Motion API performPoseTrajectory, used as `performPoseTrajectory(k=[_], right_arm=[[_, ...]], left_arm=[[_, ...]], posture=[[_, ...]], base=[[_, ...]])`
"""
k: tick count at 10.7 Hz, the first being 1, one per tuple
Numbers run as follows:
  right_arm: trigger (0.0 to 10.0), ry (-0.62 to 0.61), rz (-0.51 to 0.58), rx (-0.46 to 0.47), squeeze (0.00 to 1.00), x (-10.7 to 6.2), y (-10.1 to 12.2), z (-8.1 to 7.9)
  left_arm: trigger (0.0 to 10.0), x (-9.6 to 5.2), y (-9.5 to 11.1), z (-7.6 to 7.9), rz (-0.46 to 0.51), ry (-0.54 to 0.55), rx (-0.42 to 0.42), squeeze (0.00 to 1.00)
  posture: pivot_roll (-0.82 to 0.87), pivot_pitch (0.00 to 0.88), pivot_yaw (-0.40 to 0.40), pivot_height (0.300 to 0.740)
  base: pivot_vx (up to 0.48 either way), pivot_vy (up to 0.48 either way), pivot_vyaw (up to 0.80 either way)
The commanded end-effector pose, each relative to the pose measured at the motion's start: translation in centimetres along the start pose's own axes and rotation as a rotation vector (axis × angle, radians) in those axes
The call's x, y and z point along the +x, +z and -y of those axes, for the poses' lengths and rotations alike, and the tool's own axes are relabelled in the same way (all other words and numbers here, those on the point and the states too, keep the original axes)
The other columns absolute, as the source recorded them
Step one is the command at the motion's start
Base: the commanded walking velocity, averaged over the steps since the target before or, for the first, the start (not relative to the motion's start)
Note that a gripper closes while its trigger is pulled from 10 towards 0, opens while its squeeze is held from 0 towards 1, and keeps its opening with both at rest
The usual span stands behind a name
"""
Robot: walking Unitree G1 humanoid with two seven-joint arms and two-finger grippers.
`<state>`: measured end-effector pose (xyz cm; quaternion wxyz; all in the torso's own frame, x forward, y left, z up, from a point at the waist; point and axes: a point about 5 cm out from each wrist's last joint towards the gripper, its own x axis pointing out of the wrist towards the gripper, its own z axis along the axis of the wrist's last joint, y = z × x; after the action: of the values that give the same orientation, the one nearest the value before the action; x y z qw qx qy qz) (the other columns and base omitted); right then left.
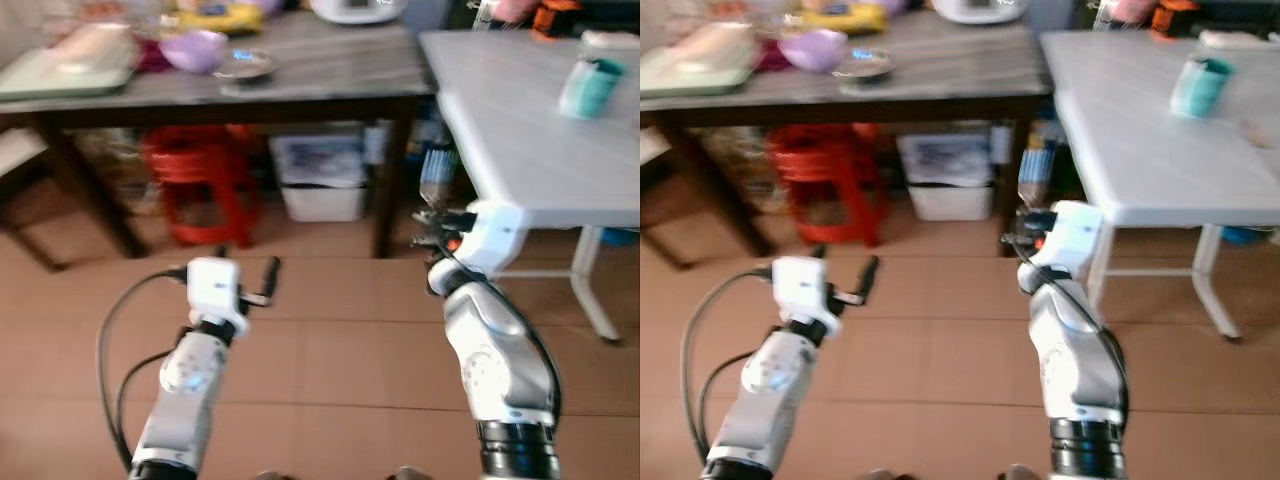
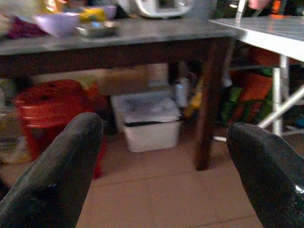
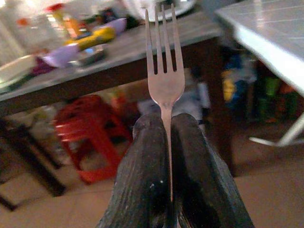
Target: Setting the table
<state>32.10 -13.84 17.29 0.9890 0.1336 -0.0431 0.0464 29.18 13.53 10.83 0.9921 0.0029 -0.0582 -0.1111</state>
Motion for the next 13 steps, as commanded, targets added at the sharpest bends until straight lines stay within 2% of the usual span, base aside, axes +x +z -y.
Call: performPoseTrajectory(k=[1,3,9,13], right_arm=[[10.0,-0.016,0.016,-0.019,0.00,-0.12,0.27,0.66],[10.0,-0.001,0.031,-0.034,0.00,-0.18,0.48,0.49],[10.0,0.000,0.037,-0.039,0.00,-0.12,0.60,0.59],[10.0,0.000,0.037,-0.016,0.00,-0.04,0.60,0.58]], left_arm=[[10.0,-0.12,0.03,0.53,0.005,-0.033,0.003,0.00],[10.0,-0.26,0.07,0.40,0.009,-0.049,-0.019,0.00],[10.0,-0.22,0.08,0.82,0.016,-0.085,-0.055,0.00],[10.0,-0.28,0.05,1.00,0.017,-0.088,-0.060,0.00]], posture=[[-0.05,0.140,0.069,0.740],[-0.05,0.140,0.068,0.740],[-0.06,0.138,0.064,0.740],[-0.06,0.134,0.062,0.740]], base=[[0.000,0.000,0.00],[0.000,0.000,0.00],[0.404,0.000,0.60],[0.448,0.000,0.00]])
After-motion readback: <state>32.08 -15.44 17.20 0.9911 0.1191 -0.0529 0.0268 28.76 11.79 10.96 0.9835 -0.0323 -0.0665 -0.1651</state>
